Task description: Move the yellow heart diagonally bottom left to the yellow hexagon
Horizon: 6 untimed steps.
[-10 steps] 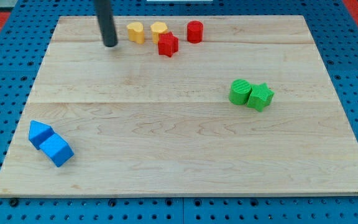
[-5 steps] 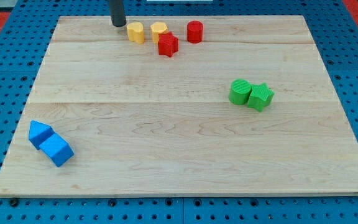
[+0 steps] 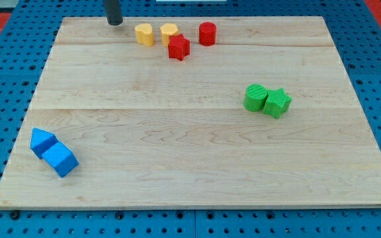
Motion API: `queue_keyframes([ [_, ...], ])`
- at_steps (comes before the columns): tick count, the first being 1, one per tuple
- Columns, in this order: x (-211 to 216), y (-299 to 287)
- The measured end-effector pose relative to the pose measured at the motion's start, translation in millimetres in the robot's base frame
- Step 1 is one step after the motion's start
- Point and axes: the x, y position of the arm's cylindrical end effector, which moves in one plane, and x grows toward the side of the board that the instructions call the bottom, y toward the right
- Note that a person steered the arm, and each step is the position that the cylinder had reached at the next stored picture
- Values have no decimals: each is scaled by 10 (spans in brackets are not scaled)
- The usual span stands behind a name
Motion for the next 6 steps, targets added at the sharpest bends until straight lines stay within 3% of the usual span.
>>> queue_keyframes([
  [1,11,6],
  [3,-149,754],
  [5,34,855],
  [6,470,798],
])
